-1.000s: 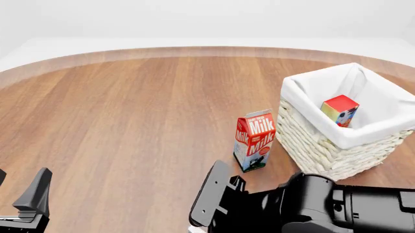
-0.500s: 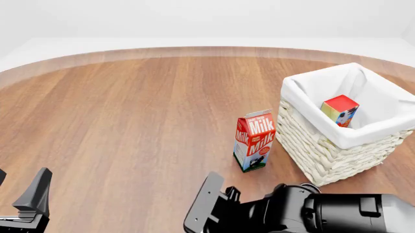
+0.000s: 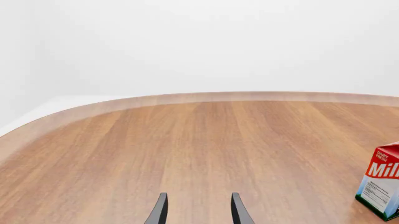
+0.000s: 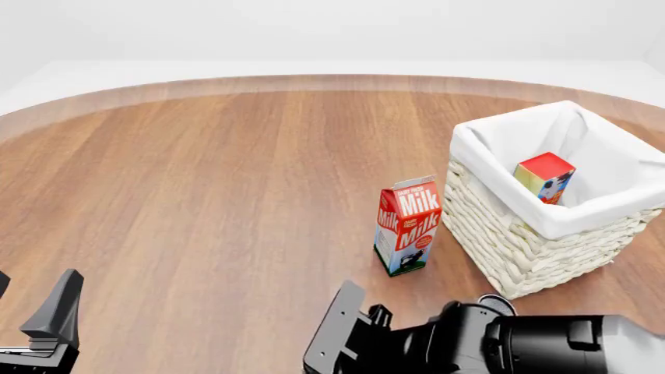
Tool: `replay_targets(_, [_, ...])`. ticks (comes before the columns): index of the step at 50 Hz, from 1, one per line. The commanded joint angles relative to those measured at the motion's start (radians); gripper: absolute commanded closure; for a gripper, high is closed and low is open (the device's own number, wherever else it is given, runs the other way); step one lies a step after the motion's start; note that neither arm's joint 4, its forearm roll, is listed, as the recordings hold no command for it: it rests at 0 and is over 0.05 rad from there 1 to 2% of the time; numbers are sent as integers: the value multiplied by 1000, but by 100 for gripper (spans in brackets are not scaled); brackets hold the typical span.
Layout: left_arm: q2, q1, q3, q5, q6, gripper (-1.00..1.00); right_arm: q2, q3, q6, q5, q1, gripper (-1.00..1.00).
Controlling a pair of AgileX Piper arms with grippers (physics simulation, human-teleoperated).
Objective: Pick up the cream cheese box and the butter, and put them in the basket.
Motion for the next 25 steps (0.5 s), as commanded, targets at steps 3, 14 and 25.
replay_targets(3, [0, 0, 0, 0, 0, -100, 14, 7, 7, -14, -2, -100])
replay_targets(14, [0, 0, 0, 0, 0, -100, 47, 9, 11, -41, -11, -100])
replay_targets(25, [0, 0, 0, 0, 0, -100, 65, 19, 15, -63, -16, -100])
